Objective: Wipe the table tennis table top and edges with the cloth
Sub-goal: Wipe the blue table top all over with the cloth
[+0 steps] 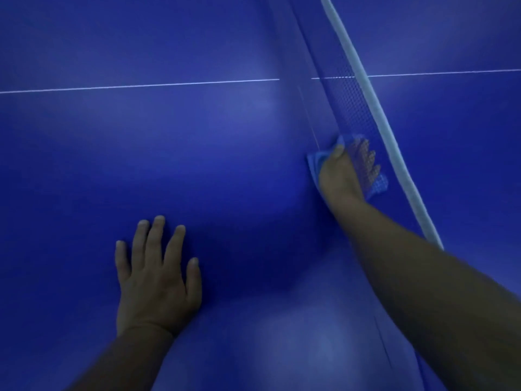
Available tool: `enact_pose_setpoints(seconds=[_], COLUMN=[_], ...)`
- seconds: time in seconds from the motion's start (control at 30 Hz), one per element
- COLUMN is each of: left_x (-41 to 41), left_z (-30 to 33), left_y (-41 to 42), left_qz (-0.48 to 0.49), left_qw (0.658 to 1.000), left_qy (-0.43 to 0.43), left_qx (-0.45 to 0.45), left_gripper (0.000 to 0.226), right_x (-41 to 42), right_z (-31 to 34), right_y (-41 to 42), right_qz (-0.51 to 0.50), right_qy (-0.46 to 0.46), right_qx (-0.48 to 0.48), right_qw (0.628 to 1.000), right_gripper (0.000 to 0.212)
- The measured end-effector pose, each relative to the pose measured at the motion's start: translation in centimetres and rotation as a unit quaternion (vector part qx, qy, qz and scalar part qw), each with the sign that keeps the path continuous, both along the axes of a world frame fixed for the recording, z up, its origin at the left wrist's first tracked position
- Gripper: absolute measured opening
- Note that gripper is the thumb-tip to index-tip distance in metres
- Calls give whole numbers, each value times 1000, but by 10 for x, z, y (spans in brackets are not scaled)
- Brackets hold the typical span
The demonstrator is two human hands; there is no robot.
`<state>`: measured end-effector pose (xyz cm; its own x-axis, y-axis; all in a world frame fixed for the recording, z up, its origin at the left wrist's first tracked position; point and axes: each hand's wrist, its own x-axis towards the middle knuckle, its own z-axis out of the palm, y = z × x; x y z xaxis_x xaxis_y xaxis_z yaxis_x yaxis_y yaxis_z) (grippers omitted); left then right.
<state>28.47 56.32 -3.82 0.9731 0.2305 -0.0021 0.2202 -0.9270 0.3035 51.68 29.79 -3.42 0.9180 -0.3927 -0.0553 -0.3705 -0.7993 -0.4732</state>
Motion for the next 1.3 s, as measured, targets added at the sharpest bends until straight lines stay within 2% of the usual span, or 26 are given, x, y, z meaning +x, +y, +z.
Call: enact_pose_setpoints(seconds=[0.07,0.13,0.17,0.2,0.27,0.3,0.33,0.4,0.43,0.5,0.57,0.63,0.7,0.77,0.87,0.97,1.03,1.07,1.1,1.13,1.23,1.3], left_x=[1,1,0,-1,0,0,0,-1,-1,-1,-1,0,-1,-1,-2,-2,-1,-2,-2,-2,-2,-2], left_z=[1,1,1,1,0,1,1,0,-1,-2,-1,-1,-1,-1,1,1,1,1,1,1,-1,-1], left_y=[0,0,0,0,-1,-1,-2,-2,-1,-1,-1,0,1,0,0,1,0,-1,-1,0,1,0], left_qz=[-1,-1,-1,-1,2,3,3,1,0,-1,-5,-8,-9,-8,-5,-7,-7,-8,-9,-9,-9,-5], left_qw=[1000,1000,1000,1000,1000,1000,1000,1000,1000,1000,999,1000,1000,1000,1000,1000,1000,1000,1000,1000,1000,1000], left_qy=[0,4,5,2,-4,-4,-5,-8,-7,-8,-12,-15,-12,-10,-8,-3,-7,-8,-7,-5,-2,-4], left_qx=[7,17,18,17,18,23,26,25,25,28,31,26,27,19,11,11,10,9,8,8,7,5], left_gripper=[64,63,63,63,64,64,64,63,63,62,61,61,61,61,62,63,63,63,63,63,63,63], right_x=[30,33,20,0,-40,-41,-28,24,54,103,133,147,131,91,-7,-127,-151,-140,-119,-92,4,54], right_z=[8,15,11,11,2,1,3,4,5,7,15,22,25,23,12,11,11,10,7,2,1,9], right_y=[25,53,62,70,66,59,54,49,51,59,76,86,88,80,49,13,-5,-5,1,12,47,56], right_qz=[69,213,298,388,529,563,549,413,347,312,335,363,419,496,599,714,750,749,731,696,503,392], right_qy=[36,-7,-54,-88,-61,-48,-43,-18,-4,37,71,54,38,24,-10,-39,-32,-34,-35,-40,-18,23], right_qx=[40,-41,-121,-182,-206,-194,-193,-235,-259,-250,-218,-207,-230,-265,-238,-205,-196,-199,-211,-228,-231,-198], right_qw=[996,976,945,899,821,802,812,880,901,916,914,907,878,827,764,668,631,631,648,680,832,898], right_gripper=[52,49,51,54,54,54,54,59,61,57,51,53,61,71,62,57,55,54,54,55,64,64])
